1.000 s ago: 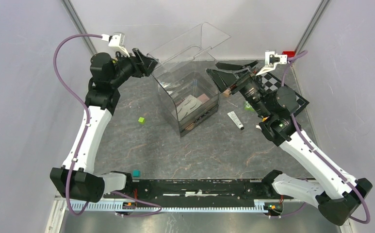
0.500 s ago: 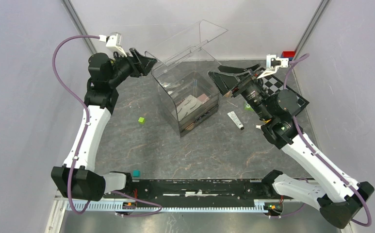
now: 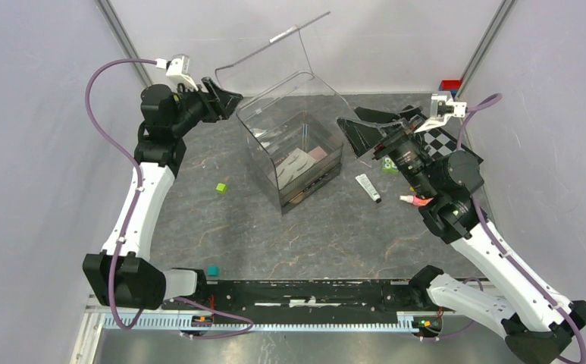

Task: Organize the makeup
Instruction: Open the storage box at the center of the board.

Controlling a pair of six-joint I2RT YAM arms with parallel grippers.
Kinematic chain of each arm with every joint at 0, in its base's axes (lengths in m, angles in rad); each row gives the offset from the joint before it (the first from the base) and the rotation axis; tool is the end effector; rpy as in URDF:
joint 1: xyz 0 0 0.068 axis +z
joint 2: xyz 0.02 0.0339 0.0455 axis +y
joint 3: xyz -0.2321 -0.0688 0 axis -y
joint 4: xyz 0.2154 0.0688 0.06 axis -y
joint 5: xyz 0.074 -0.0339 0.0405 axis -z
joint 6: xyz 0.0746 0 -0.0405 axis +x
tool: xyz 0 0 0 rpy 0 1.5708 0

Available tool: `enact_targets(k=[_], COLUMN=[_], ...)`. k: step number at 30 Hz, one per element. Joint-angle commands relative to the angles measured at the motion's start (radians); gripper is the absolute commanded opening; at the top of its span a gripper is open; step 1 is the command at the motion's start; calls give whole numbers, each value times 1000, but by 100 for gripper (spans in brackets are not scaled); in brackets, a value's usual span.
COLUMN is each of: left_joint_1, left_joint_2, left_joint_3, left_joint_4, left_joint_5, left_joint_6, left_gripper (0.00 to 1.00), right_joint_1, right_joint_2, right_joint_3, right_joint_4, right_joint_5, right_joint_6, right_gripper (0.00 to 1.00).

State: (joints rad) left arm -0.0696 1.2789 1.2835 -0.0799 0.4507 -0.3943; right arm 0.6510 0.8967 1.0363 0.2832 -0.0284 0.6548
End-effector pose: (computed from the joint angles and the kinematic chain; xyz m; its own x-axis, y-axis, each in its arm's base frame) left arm 0.3061 -0.0539 0.3862 -0.2598 -0.3285 -0.9081 0.4290 0.8032 -0.4133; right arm 0.1702 0.1323 0.4452 -0.1226 0.6719 -0.7304 -0.6956 0.4668 0.5461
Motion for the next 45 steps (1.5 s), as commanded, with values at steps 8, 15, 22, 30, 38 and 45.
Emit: enact_targets(k=[8, 15, 22, 30, 38, 45], left_joint_1=[9, 11, 11, 10, 10, 11], left_joint_2=[2, 2, -4, -32, -100, -222], left_joint_3=[-26, -27, -32, -11, 24, -48], left_joint_4=[34, 35, 36, 7, -57, -117], left_joint_5=[0, 2, 0, 21, 67, 50], left_joint_6=[-43, -43, -39, -35, -41, -62], left_gripper=[73, 74, 75, 86, 100, 100], right_joint_1=[3, 3, 2, 2, 2, -6], right_joint_2=[-52, -79, -91, -104, -101, -56], right_joint_3=[-43, -75, -87, -99, -118, -130], right_joint_4=[-33, -58, -136, -412, -689, -819], right_joint_5=[45, 67, 96, 228, 382, 401], right_joint_6=[-54, -68, -101, -182, -194, -183], right_gripper=[94, 94, 94, 95, 98, 98])
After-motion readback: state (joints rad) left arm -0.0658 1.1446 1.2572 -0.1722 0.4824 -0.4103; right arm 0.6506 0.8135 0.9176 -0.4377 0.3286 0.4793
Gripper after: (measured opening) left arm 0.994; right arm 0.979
